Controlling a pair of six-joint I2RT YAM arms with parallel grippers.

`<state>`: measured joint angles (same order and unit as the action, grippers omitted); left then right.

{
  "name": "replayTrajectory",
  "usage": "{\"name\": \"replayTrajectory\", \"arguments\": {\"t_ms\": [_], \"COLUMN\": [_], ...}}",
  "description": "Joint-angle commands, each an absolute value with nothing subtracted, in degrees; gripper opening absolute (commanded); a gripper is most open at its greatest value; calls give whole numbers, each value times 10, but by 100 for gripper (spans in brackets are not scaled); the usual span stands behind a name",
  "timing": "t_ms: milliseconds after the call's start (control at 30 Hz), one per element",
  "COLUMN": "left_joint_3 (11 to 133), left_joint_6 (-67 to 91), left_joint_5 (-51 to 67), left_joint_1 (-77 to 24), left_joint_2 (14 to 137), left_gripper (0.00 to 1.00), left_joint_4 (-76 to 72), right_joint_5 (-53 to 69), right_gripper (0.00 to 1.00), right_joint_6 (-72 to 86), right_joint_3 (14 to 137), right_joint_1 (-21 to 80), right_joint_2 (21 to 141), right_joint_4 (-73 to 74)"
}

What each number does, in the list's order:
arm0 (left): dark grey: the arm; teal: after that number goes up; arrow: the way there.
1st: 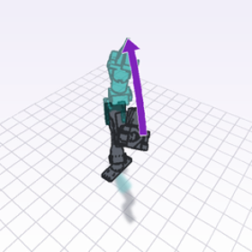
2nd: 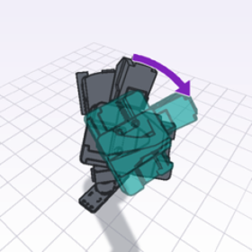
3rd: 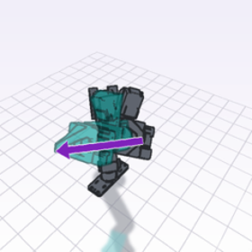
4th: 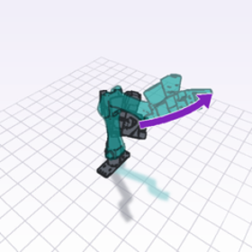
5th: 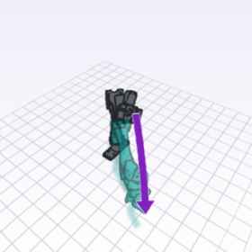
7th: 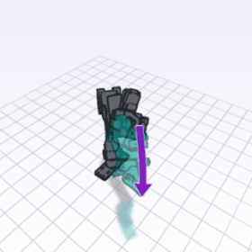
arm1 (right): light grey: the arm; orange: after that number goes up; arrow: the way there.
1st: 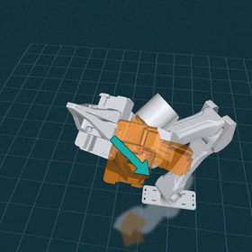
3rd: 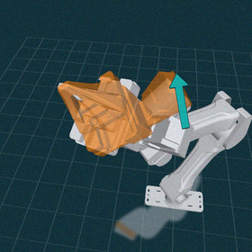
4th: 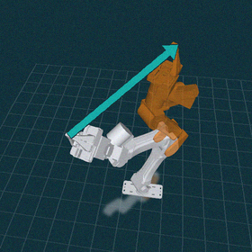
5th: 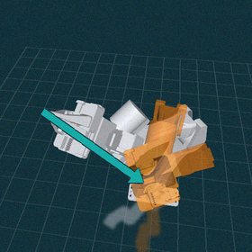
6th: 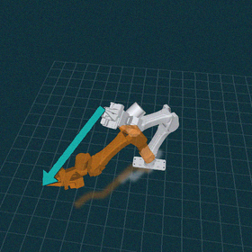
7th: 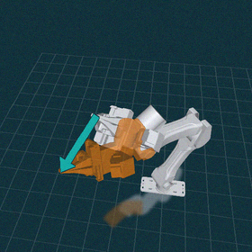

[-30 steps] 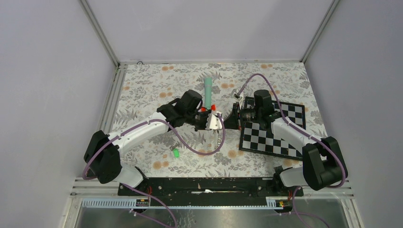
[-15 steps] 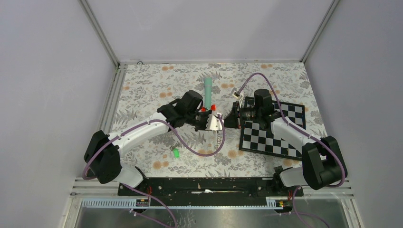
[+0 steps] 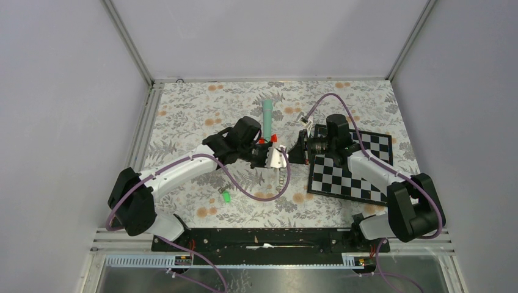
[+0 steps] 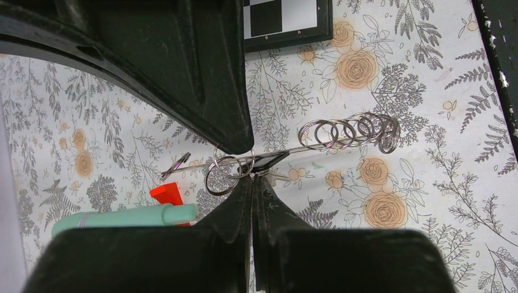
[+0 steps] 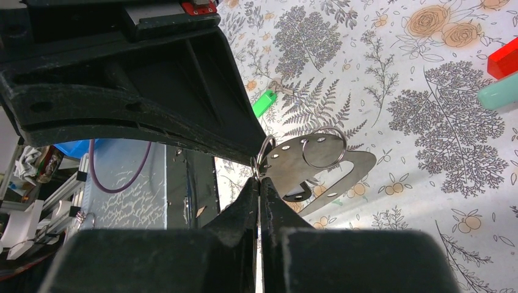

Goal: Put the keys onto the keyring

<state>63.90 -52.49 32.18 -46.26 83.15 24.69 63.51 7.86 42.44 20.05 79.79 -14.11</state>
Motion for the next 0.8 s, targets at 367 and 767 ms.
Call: {"name": "replayTrajectory", "arguments": {"t_ms": [367, 767], "left_joint_3": [663, 676], "left_joint_6": [-416, -387], "left_joint_5": [376, 365], "left_joint_1": [-476, -472], "left_joint_2": [840, 850], "left_gripper": [3, 22], "left_joint_4": [214, 211], "right_joint_5": [590, 603], "right_gripper": [0, 0], "right_joint_6": [131, 136], "right_joint_3": [376, 364], "right_joint_1": [192, 192], "right_joint_2": [771, 765], "right_joint_4": [-352, -399]}}
